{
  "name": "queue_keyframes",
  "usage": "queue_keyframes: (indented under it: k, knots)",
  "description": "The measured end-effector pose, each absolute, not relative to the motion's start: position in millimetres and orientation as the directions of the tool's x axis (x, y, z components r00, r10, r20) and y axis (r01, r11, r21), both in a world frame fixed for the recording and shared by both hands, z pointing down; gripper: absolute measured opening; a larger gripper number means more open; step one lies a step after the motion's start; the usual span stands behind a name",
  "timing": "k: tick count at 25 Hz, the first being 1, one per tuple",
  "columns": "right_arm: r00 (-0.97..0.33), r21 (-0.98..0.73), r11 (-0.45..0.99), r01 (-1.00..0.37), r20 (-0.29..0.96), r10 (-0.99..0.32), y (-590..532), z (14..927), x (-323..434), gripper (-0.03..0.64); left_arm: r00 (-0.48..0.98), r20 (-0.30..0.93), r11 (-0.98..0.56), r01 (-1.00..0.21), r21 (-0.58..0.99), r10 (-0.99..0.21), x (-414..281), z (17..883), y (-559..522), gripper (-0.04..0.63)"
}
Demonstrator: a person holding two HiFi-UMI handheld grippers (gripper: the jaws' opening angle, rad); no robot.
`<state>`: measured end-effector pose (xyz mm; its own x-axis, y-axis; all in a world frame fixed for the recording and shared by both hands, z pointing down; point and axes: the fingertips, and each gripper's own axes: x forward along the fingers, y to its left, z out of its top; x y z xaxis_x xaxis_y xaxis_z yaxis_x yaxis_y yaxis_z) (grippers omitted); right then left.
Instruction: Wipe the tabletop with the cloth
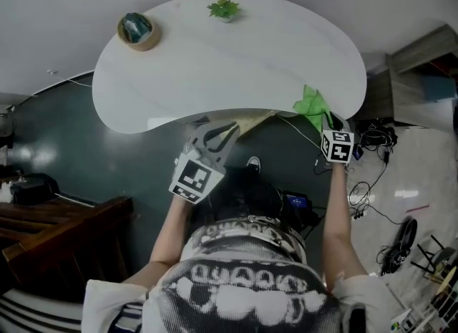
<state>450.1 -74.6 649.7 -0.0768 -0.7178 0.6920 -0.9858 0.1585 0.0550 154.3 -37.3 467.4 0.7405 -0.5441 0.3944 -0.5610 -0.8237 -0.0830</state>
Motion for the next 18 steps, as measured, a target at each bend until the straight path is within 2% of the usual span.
queue_keyframes:
  k: [7, 18]
  knots:
    - [-0.073, 0.049, 0.145, -0.988, 0.68, -0.73, -67, 647, 473, 0.052, 0.747, 0.399, -0.834, -0.545, -0.089, -0.531, 178, 466, -33, 0.017]
    - [-0.147, -0.024, 0.161, -0.987, 0.55, -0.822, -57, 586, 436, 0.052, 0.758, 0.406, -0.848, -0.521, -0.098, -0.512, 185, 464, -28, 0.017]
